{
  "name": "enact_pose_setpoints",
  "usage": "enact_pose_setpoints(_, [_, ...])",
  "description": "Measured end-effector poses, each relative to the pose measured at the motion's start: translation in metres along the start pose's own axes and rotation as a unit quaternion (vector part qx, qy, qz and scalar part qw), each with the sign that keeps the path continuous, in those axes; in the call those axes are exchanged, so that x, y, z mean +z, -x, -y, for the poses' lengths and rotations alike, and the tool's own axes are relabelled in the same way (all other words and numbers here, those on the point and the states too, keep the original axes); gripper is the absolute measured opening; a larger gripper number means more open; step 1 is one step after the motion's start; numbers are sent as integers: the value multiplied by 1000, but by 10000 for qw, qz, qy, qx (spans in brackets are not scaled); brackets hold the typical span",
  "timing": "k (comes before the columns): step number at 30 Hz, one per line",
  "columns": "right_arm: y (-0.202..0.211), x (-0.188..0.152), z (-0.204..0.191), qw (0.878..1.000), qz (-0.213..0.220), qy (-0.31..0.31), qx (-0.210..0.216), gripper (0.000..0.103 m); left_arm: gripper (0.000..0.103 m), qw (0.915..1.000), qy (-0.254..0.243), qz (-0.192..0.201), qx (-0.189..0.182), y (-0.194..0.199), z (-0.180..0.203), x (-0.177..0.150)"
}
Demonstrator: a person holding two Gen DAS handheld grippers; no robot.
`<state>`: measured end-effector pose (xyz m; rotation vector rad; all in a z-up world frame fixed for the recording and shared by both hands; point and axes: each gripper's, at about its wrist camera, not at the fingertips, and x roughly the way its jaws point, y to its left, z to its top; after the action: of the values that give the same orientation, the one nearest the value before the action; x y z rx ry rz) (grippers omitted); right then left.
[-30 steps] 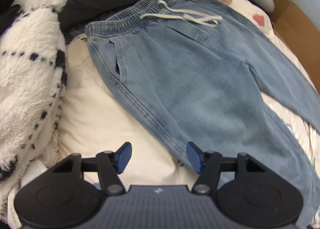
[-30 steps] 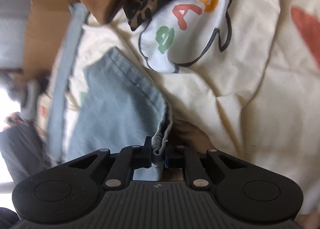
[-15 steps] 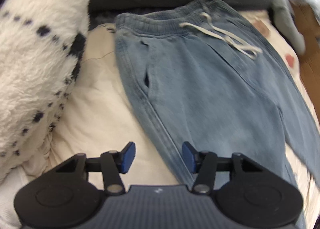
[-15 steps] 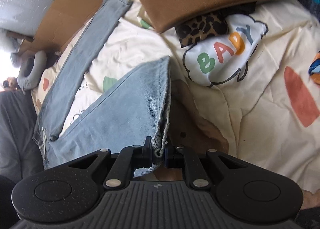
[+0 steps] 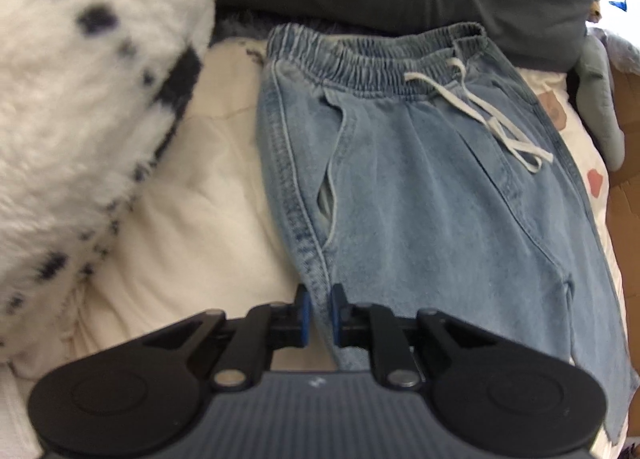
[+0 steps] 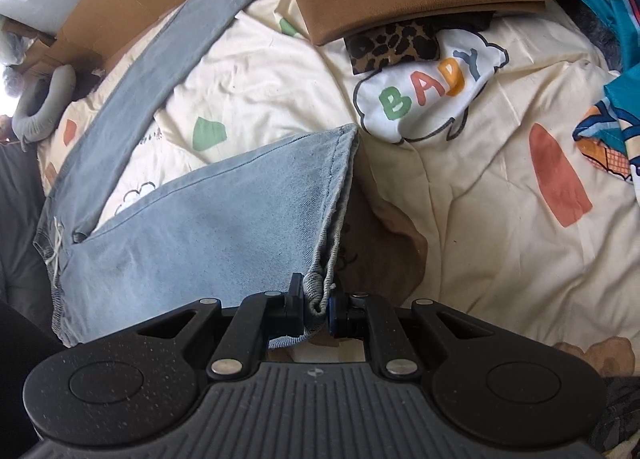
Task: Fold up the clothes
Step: 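Grasp the leg hem with the right gripper while the left gripper pinches the jeans side seam, then open both grippers and release the jeans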
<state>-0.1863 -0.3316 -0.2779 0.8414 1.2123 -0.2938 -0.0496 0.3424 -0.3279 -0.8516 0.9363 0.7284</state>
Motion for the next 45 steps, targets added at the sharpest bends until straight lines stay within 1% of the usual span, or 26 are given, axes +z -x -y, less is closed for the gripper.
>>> enact_pose_setpoints(2, [0, -2, 0, 10000, -21, 17, -66, 9, 11, 10000, -3, 24, 42, 4, -1, 1])
enact_pose_setpoints(5, [-4, -6, 2, 9998, -110, 20, -164, 9, 11, 9997, -120, -155, 158, -8, -3, 2])
enact_pose_setpoints(7, [-11, -10, 4, 9995, -196, -6, -234, 9, 12, 9995, 66, -257, 148, -15, -9, 7])
enact_pose_setpoints(8, [-14, -12, 4, 9994, -239, -19, -269, 9, 13, 9994, 165, -247, 153, -17, -11, 10])
enact_pose_setpoints(10, [-19, -15, 6, 9991, -272, -52, -312, 9, 24, 9992, 298, -140, 207, -18, -13, 15])
enact_pose_setpoints(12, [-23, -18, 8, 9989, -299, -86, -352, 9, 31, 9992, 297, 4, 279, -16, -14, 20])
enact_pose_setpoints(13, [-26, -20, 9, 9988, -312, -103, -372, 9, 28, 9992, 269, 31, 291, -16, -15, 22])
enact_pose_setpoints(15, [-29, -23, 11, 9985, -343, -127, -407, 9, 16, 9995, 150, 7, 287, -16, -16, 28])
enact_pose_setpoints(17, [-32, -23, 12, 9983, -380, -131, -426, 9, 15, 9993, -3, 17, 383, -14, -13, 34])
enact_pose_setpoints(21, [-40, -26, 14, 9977, -470, -116, -480, 9, 13, 9977, -99, 192, 636, -8, -11, 37])
enact_pose_setpoints(23, [-46, -28, 16, 9971, -535, -98, -535, 9, 12, 9969, -97, 69, 777, -15, -14, 36])
enact_pose_setpoints(24, [-50, -30, 17, 9967, -568, -87, -571, 9, 10, 9958, -124, -12, 906, -19, -15, 36])
enact_pose_setpoints(26, [-58, -32, 20, 9958, -635, -86, -649, 10, 14, 9945, -207, -58, 1029, -19, -13, 39])
enact_pose_setpoints(28, [-62, -33, 22, 9952, -690, -139, -675, 11, 18, 9939, -293, -9, 1063, -14, -8, 40])
enact_pose_setpoints(30, [-63, -33, 25, 9953, -707, -167, -647, 14, 22, 9933, -458, 53, 1057, -6, -3, 41])
enact_pose_setpoints(31, [-61, -33, 26, 9953, -704, -151, -646, 18, 27, 9930, -509, 69, 1062, -2, -1, 42])
enact_pose_setpoints(32, [-60, -33, 27, 9954, -700, -135, -646, 21, 30, 9927, -541, 83, 1077, 1, 0, 43])
enact_pose_setpoints(33, [-58, -31, 29, 9957, -664, -126, -633, 22, 36, 9924, -550, 105, 1094, 5, 1, 44])
enact_pose_setpoints(35, [-53, -28, 34, 9967, -557, -115, -581, 22, 44, 9927, -518, 169, 1075, 11, 1, 46])
enact_pose_setpoints(36, [-51, -25, 36, 9973, -478, -107, -543, 23, 50, 9931, -501, 196, 1041, 15, 1, 46])
enact_pose_setpoints(37, [-49, -21, 38, 9979, -395, -97, -507, 26, 52, 9931, -506, 224, 1034, 19, 2, 45])
enact_pose_setpoints(38, [-48, -17, 39, 9983, -314, -87, -482, 27, 53, 9927, -537, 247, 1051, 21, 3, 45])
enact_pose_setpoints(39, [-47, -13, 40, 9986, -233, -76, -461, 32, 53, 9924, -579, 248, 1060, 23, 5, 44])
enact_pose_setpoints(45, [-57, 15, 34, 9990, 261, 141, -329, 33, 53, 9904, -813, 220, 1100, 22, 22, 43])
